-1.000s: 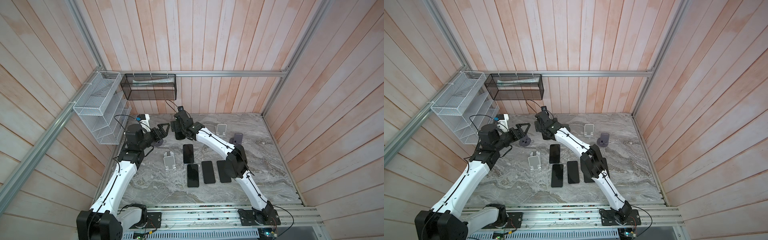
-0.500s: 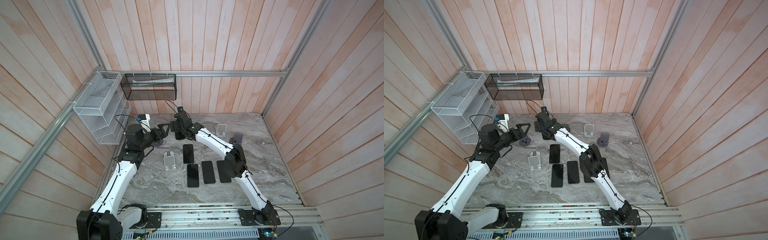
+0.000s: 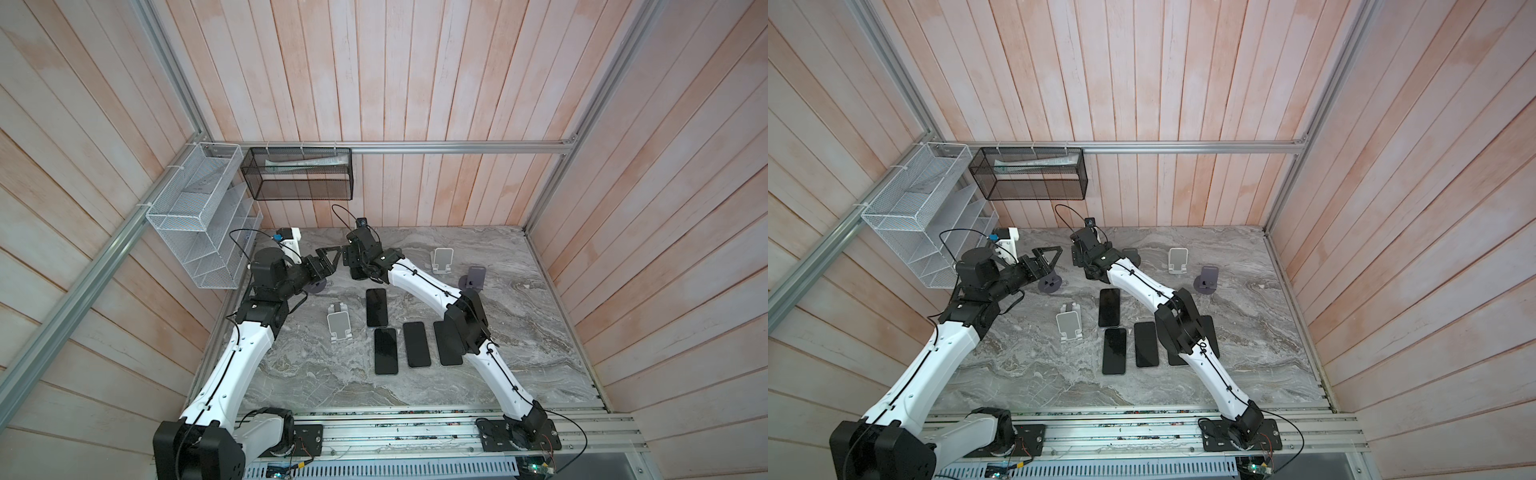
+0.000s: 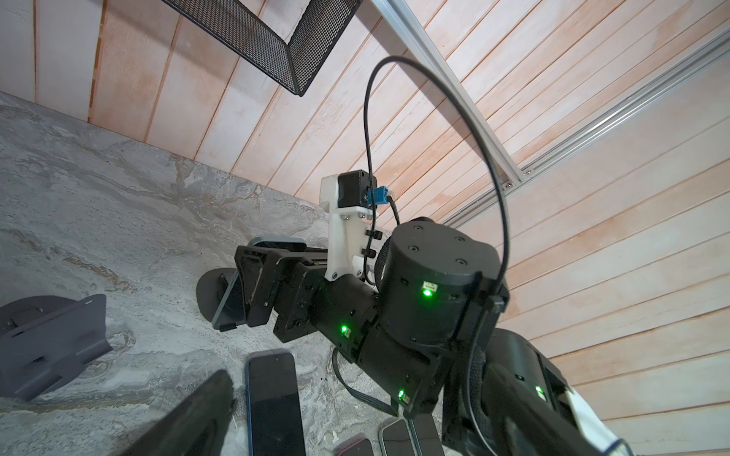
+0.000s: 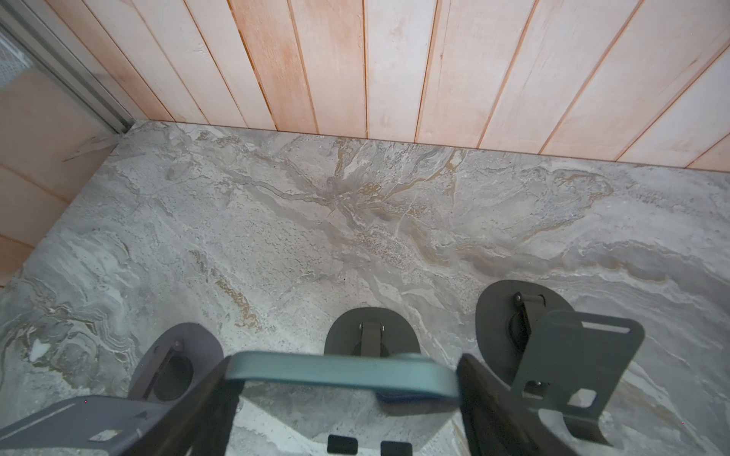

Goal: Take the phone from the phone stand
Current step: 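Close the right gripper on the top edge of the teal-edged phone, then lift the teal-edged phone off its stand with the right gripper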

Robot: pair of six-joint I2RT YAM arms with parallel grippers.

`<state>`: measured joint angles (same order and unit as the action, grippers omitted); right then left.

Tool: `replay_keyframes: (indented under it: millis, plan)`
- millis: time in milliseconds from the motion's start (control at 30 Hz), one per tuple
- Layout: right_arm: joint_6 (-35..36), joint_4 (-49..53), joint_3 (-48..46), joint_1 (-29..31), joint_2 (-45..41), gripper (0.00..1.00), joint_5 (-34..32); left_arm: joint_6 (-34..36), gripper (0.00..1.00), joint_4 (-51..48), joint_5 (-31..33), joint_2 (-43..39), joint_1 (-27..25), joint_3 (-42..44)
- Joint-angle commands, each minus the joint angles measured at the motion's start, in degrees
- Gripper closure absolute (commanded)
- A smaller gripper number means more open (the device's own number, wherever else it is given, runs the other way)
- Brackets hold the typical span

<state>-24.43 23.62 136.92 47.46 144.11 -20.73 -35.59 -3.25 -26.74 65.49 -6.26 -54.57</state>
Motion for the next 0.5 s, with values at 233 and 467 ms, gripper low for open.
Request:
replay_keyframes:
  millis: [233,467]
  plan:
    - [-3.0,0.3,3.3,-0.3,3.4,0.17,0.2,-0.7,0.00,2.3,-2.0,0.6,0.5,0.5]
    - [-4.0,0.7,3.4,-0.3,4.2,0.18,-0.4,-0.8,0.00,2.3,-1.3,-0.1,0.6,0.8]
